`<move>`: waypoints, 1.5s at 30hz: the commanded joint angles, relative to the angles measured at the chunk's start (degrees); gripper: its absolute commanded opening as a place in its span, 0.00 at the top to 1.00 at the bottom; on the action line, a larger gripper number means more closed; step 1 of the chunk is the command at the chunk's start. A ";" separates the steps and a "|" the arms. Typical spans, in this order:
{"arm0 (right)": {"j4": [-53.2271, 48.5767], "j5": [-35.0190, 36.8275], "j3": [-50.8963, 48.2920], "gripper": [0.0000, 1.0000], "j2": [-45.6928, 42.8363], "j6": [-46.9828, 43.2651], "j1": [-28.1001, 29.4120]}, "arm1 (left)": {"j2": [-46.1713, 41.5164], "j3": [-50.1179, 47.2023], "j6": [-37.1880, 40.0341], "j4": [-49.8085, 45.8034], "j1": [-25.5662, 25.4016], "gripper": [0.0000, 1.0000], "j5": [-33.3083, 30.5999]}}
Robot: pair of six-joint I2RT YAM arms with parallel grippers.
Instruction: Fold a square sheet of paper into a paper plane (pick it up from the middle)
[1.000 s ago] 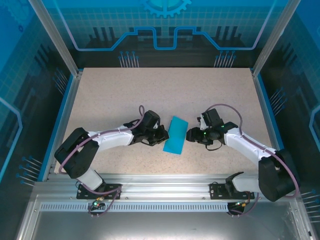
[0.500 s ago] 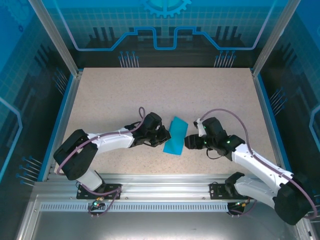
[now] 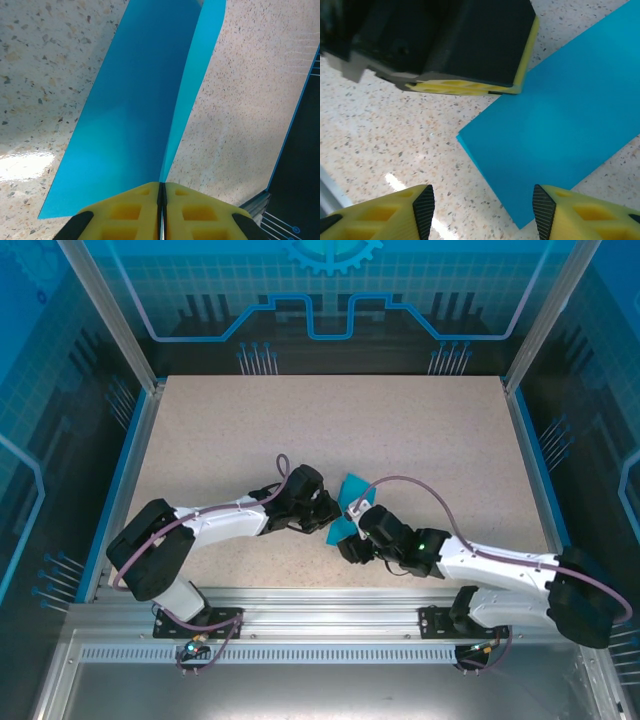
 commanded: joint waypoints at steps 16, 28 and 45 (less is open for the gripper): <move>0.46 8.76 5.39 0.61 6.19 -0.24 2.14 | -0.06 0.64 -0.21 0.44 -0.25 0.87 1.07; -4.44 7.23 6.22 0.84 4.90 1.06 0.00 | -0.06 1.35 0.47 -0.35 -0.22 0.86 1.24; 2.82 2.12 3.59 0.38 4.38 -1.37 1.13 | -0.06 2.46 0.48 0.15 -0.25 0.86 2.89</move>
